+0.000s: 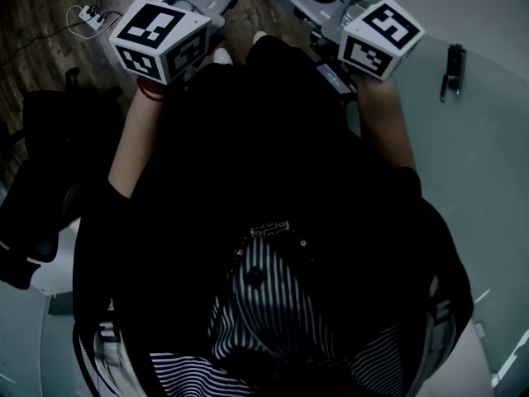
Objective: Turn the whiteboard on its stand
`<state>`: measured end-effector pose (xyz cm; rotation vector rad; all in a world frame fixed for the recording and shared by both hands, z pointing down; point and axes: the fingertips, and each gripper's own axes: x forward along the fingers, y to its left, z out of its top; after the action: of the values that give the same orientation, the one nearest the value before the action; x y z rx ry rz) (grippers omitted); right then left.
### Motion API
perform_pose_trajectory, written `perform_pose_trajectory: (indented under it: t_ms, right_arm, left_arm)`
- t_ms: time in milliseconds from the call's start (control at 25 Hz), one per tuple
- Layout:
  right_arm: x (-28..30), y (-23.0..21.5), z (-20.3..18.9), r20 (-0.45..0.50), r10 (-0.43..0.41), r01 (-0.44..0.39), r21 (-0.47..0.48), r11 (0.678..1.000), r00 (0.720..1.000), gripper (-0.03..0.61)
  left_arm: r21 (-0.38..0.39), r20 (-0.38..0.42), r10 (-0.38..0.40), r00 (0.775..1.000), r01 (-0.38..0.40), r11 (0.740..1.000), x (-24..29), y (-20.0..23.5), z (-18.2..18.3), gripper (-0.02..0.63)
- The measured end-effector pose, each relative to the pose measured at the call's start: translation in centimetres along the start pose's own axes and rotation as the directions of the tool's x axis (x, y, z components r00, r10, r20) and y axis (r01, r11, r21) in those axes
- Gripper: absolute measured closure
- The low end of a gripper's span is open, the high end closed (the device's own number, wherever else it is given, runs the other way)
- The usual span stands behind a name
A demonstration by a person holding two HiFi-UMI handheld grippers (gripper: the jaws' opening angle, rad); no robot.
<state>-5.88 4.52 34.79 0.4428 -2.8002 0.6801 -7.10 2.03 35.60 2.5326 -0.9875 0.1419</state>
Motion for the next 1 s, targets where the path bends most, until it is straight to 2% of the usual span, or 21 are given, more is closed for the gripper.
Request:
perform_pose_trajectory:
  t_ms: [120,280,400,600,840,1000]
  right_arm:
    - [-0.7,-0.7,-2.2,-0.033,0.01,-0.01,0.011,1.0,0.999,0.577]
    - [0.4,-2.1,-4.4,-0.046,0.049,-0.048,0.011,0.999,0.998,0.577]
    - [1.7,-1.2,-2.5,-0.04,0.088,-0.087,0.01,0.996,0.995,0.577]
    - [0.6,0.1,-1.5,-0.032,0.137,-0.138,-0.02,0.99,0.99,0.577]
    - [0.2,2.4,2.1,-0.019,0.134,-0.135,-0.029,0.99,0.991,0.577]
    - [-0.4,1.3,0.2,0.002,0.125,-0.125,-0.019,0.992,0.992,0.577]
  left_arm:
    - [-0.014,-0.016,-0.01,1.0,0.01,1.0,1.0,-1.4,-3.0,0.626]
    - [-0.013,-0.031,0.042,0.999,-0.042,0.999,1.0,-0.7,-5.6,0.627]
    - [-0.017,-0.026,0.092,0.995,-0.093,0.996,-0.9,0.4,-4.4,0.627]
    - [0.007,-0.002,0.145,0.989,-0.145,0.989,-1.4,-1.5,-2.7,0.627]
    - [0.009,0.011,0.111,0.994,-0.111,0.994,-3.0,-2.7,1.0,0.626]
    - [0.032,-0.012,0.073,0.997,-0.072,0.997,-1.7,-2.9,-0.8,0.626]
